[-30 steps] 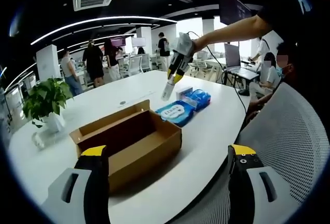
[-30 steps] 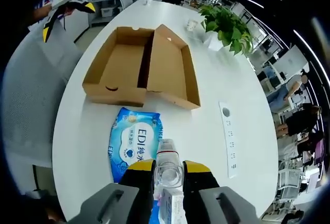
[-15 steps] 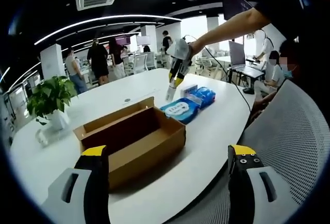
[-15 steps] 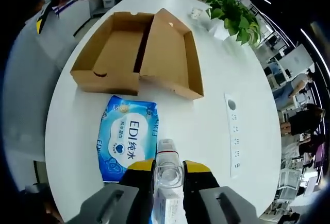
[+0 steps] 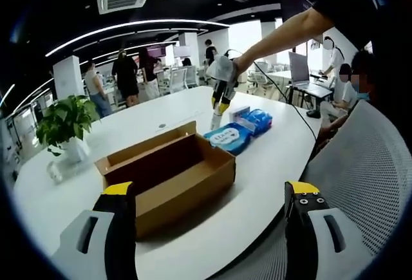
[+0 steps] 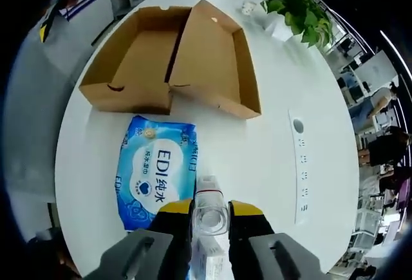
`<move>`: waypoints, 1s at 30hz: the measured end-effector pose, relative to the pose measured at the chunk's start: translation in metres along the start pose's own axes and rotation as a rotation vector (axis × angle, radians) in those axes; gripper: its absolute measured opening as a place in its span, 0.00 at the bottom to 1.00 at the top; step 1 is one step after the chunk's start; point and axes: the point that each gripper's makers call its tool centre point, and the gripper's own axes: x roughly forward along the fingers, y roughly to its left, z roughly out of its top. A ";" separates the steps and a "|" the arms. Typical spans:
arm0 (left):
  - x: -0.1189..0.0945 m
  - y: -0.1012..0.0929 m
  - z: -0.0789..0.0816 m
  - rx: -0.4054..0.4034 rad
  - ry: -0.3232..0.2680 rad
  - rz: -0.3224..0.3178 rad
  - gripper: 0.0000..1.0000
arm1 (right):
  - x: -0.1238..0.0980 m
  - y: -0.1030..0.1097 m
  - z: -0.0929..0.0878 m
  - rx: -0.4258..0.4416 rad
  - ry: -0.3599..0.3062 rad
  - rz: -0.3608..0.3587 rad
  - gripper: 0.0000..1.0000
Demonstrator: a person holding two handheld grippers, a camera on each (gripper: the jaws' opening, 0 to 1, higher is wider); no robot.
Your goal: Operate the shoe box by opening the lid, removing the specified soft item, and placing it in the target area until the item is outside and the box remains undamaged.
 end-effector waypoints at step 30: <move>0.000 0.001 -0.002 -0.015 0.010 0.001 0.97 | 0.007 -0.003 0.018 0.006 -0.050 0.017 0.17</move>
